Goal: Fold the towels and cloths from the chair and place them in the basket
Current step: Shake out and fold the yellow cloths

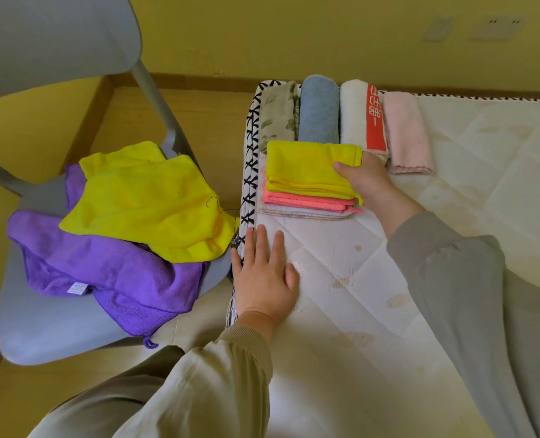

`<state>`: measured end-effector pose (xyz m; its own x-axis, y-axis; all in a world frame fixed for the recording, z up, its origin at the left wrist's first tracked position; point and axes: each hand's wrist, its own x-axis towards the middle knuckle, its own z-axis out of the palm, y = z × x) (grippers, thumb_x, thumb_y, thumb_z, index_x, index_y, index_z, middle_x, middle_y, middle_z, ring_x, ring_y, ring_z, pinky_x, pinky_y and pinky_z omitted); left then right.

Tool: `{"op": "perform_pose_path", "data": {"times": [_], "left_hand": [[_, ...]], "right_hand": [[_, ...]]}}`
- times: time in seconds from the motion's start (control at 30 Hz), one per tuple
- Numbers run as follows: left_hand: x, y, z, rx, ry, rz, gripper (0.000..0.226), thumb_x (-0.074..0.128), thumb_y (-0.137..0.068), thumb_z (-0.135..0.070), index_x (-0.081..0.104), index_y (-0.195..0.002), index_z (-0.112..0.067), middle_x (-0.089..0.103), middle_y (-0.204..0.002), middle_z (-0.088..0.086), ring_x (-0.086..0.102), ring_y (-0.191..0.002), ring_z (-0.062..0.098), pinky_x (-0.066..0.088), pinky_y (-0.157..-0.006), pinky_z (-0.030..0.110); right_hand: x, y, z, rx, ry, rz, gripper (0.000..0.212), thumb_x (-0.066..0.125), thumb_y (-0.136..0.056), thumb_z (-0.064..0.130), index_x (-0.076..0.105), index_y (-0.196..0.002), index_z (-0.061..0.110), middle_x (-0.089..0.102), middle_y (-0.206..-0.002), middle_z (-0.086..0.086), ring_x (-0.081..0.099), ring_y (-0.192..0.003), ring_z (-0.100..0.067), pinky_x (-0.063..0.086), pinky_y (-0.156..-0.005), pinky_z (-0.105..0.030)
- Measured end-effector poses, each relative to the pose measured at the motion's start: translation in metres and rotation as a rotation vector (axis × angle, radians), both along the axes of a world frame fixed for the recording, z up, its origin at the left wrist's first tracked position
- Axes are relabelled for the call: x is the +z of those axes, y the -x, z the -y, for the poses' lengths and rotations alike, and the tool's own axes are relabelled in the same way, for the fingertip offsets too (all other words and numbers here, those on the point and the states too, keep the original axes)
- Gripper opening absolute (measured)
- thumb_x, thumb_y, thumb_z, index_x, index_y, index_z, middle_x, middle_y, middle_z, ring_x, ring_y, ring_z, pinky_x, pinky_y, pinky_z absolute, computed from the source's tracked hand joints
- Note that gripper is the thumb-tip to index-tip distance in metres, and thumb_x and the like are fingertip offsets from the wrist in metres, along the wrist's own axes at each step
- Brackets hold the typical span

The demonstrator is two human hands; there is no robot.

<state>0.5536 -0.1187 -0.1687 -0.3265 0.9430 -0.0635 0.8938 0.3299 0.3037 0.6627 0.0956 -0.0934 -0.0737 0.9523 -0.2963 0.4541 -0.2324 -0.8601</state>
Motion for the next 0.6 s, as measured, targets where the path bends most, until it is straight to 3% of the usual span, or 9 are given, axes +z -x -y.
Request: {"op": "perform_pose_path", "data": {"times": [0.2,0.33,0.6], "left_hand": [[0.000,0.000,-0.001,-0.002,0.000,0.004,0.066,0.023,-0.088,-0.042,0.017,-0.151,-0.024,0.004,-0.160,0.008,-0.008,-0.147,0.024,-0.007,-0.115,0.048],[-0.001,-0.001,-0.001,0.011,-0.014,-0.004,0.065,0.026,-0.087,-0.041,0.024,-0.150,-0.023,0.011,-0.159,0.009,-0.001,-0.148,0.025,0.000,-0.115,0.050],[-0.001,0.000,-0.001,0.003,-0.008,-0.018,0.065,0.023,-0.088,-0.042,0.021,-0.151,-0.023,0.009,-0.160,0.009,-0.003,-0.148,0.025,-0.002,-0.116,0.049]], "right_hand": [[0.041,0.012,-0.002,0.064,-0.100,-0.200,0.025,0.060,-0.092,0.020,0.058,-0.117,0.017,0.063,-0.114,-0.006,0.061,-0.106,-0.023,0.051,-0.092,-0.042],[0.056,0.022,-0.004,0.067,-0.076,-0.414,0.023,0.060,-0.092,0.014,0.058,-0.115,0.016,0.065,-0.114,-0.009,0.065,-0.102,-0.024,0.055,-0.084,-0.038],[-0.015,-0.013,-0.006,-0.053,0.304,-0.274,0.042,0.067,-0.087,0.020,0.057,-0.127,0.009,0.062,-0.122,-0.016,0.062,-0.106,-0.032,0.049,-0.094,-0.052]]}}
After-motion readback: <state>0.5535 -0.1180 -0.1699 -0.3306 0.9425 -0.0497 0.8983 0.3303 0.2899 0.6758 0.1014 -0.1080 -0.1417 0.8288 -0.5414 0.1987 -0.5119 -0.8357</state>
